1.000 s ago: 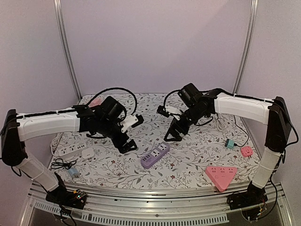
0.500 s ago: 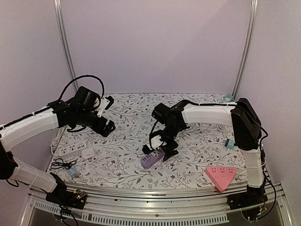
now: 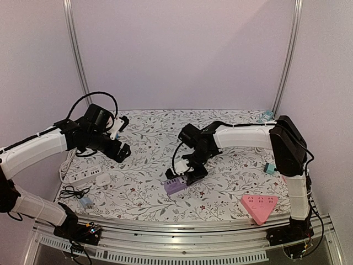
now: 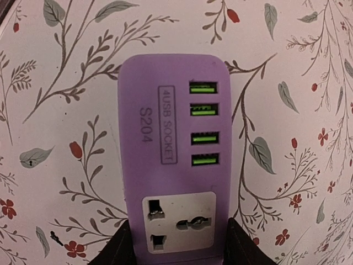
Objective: Insert the plug
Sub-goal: Adjust the socket at the center of the board.
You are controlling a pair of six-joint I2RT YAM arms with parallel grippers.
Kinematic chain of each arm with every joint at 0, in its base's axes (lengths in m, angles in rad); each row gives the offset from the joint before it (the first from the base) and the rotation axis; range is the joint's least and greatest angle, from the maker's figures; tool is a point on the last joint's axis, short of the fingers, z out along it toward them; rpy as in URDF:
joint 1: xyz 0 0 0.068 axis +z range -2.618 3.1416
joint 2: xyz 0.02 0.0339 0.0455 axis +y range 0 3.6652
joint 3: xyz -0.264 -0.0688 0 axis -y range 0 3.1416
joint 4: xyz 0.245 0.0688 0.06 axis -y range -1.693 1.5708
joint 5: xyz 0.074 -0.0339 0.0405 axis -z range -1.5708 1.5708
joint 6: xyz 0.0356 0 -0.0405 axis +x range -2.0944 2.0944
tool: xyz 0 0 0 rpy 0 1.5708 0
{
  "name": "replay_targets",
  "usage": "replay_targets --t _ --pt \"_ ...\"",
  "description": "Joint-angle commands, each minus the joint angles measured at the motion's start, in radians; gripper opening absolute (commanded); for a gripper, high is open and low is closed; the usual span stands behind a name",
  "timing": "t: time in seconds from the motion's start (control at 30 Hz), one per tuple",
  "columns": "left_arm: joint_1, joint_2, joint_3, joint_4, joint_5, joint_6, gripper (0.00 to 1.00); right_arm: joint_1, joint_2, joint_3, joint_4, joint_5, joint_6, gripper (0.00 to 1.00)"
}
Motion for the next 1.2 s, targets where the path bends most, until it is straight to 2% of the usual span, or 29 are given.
replay_targets --t 0.0,0.13,0.27,0.4,0.57,0.7,0.87,0.97,1.03,1.1,1.17 --pt "0.012 -0.009 -0.024 -0.002 0.029 0.016 1.00 -0.001 -0.068 -0.152 0.129 0.047 0.277 0.43" --pt "0.014 -0.004 -0.021 -0.002 0.040 0.018 1.00 -0.002 -0.111 -0.206 0.172 0.121 0.450 0.41" --pt "0.014 0.000 -0.025 0.001 0.078 0.014 1.00 -0.001 -0.133 -0.235 0.190 0.193 0.756 0.41" --pt "0.014 0.012 -0.027 0.005 0.132 0.016 1.00 -0.001 -0.160 -0.302 0.246 0.169 0.967 0.41" --pt "0.014 0.028 -0.027 0.022 0.174 -0.001 0.99 0.001 -0.200 -0.386 0.324 0.174 1.016 0.43" --pt "0.014 0.023 -0.029 0.044 0.167 -0.010 0.99 0.001 -0.212 -0.372 0.315 0.175 0.966 0.57" --pt "0.014 -0.001 -0.043 0.064 0.166 -0.011 1.00 0.002 -0.254 -0.339 0.296 0.161 0.906 0.96" --pt "0.014 -0.019 -0.056 0.081 0.167 -0.011 0.99 0.002 -0.333 -0.345 0.319 0.128 0.897 0.99" --pt "0.014 -0.031 -0.061 0.090 0.171 -0.011 0.99 0.000 -0.409 -0.383 0.397 0.135 0.923 0.99" --pt "0.014 -0.041 -0.065 0.099 0.174 -0.012 1.00 -0.012 -0.529 -0.430 0.499 0.240 1.027 0.99" --pt "0.014 -0.048 -0.069 0.105 0.171 -0.011 0.99 -0.060 -0.615 -0.434 0.489 0.359 1.211 0.99"
